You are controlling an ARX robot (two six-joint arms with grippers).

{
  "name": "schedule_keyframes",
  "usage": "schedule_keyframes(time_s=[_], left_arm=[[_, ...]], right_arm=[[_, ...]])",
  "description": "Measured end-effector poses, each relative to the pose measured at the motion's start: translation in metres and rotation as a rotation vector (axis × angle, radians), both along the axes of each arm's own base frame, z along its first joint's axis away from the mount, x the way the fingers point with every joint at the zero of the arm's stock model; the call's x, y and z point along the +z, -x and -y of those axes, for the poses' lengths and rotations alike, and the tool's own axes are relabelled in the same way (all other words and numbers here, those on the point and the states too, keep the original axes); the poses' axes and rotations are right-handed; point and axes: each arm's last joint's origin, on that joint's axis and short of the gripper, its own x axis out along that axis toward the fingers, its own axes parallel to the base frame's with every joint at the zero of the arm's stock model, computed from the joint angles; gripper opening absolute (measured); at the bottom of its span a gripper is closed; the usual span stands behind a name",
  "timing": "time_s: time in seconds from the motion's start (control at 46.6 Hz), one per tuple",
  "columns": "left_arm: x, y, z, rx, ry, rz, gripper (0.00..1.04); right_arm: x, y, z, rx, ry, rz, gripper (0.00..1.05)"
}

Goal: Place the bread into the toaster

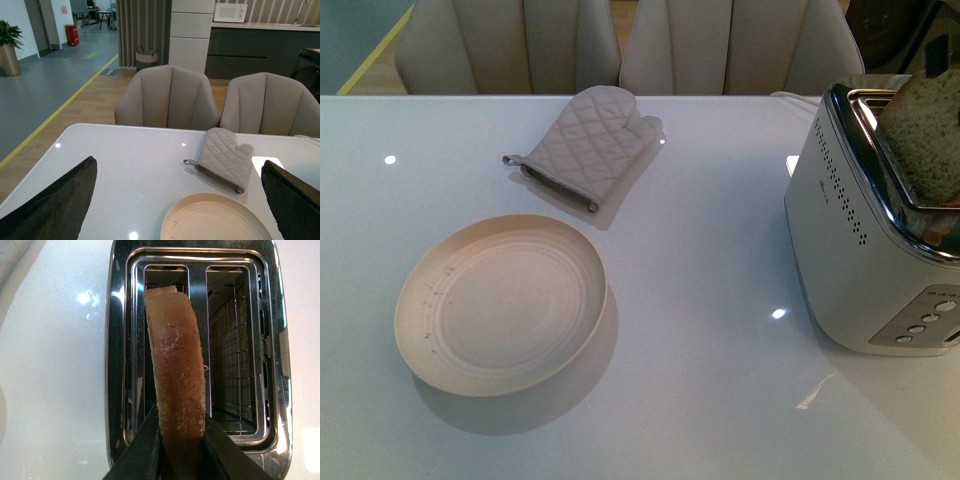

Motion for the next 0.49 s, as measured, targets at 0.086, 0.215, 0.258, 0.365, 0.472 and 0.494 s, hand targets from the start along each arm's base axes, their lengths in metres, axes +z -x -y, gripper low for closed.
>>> schedule_keyframes(time_s=[0.086,0.215,0.258,0.365,0.472,0.494], left_arm=[[0.000,0.000,0.000,0.000,0.000,0.000,0.98],[0.000,0.000,0.000,0.000,0.000,0.000,0.98],[0.000,0.000,0.000,0.000,0.000,0.000,0.98],[0.000,0.000,0.000,0.000,0.000,0.000,0.98],[0.000,0.000,0.000,0.000,0.000,0.000,0.98],[0.000,0.000,0.000,0.000,0.000,0.000,0.98]], right_arm=[[-0.004,-0.001,0.000,-0.009,0.003,0.020,0.30],[0.019,0.013,0.005,-0.044,0.016,0.164,0.57],[0.038,0.026,0.008,-0.054,0.004,0.256,0.67],[0.070,0.063,0.015,-0.100,0.003,0.441,0.86],[0.082,0.103,0.023,-0.010,-0.067,0.712,0.85],[0.079,0.109,0.024,0.026,-0.085,0.780,0.80]])
